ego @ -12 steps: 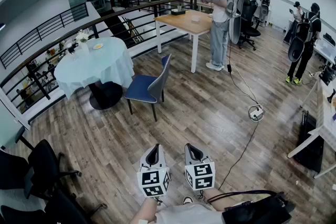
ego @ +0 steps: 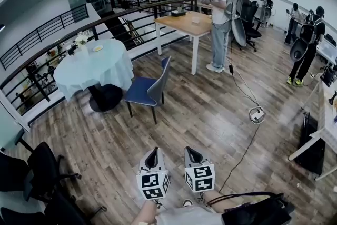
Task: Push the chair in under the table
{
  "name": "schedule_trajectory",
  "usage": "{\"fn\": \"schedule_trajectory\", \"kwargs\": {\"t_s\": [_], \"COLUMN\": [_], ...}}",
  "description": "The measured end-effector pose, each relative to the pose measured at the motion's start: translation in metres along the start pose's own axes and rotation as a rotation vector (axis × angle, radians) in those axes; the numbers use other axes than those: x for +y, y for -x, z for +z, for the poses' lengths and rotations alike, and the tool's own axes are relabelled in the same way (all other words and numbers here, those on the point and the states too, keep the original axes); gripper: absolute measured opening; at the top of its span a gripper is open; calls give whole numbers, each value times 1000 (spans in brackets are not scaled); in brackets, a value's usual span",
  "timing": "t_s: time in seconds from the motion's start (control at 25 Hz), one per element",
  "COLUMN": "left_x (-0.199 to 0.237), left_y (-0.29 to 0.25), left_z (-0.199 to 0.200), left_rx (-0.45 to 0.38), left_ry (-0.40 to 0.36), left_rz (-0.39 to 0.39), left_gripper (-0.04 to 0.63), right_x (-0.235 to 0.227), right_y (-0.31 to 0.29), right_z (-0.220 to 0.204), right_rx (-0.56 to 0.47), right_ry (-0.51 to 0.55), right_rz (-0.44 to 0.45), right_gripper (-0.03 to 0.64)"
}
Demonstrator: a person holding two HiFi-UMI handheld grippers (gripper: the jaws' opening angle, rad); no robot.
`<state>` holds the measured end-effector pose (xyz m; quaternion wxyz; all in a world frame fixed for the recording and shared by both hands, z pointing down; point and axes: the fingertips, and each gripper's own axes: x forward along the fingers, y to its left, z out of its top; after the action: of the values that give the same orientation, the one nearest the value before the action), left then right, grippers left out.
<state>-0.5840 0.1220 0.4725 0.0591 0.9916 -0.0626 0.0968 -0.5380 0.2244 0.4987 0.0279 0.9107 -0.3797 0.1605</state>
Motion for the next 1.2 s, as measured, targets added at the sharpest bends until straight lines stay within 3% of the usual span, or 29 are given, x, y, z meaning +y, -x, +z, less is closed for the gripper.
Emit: {"fn": "schedule_trajectory", "kwargs": {"t_s": [0.56,0.68,1.2], "left_x": [-15,-23,-35], "left_y": [-44,-56,-117], "left_z": [-8,-18,-26], "left_rx": [13,37,102], "left_ry": [54,66,4], "left_rz": [63,65,38], "left_gripper": [0,0,0], "right_x": [-77,-94,-125], "right_y": [-10,-17,-71], "right_z": [-4,-6,-11], "right_rx": [70,84,104], "right_ry": [29,-22,-113], "right_rz": [6,11,41], "right_gripper": [17,17,17]}}
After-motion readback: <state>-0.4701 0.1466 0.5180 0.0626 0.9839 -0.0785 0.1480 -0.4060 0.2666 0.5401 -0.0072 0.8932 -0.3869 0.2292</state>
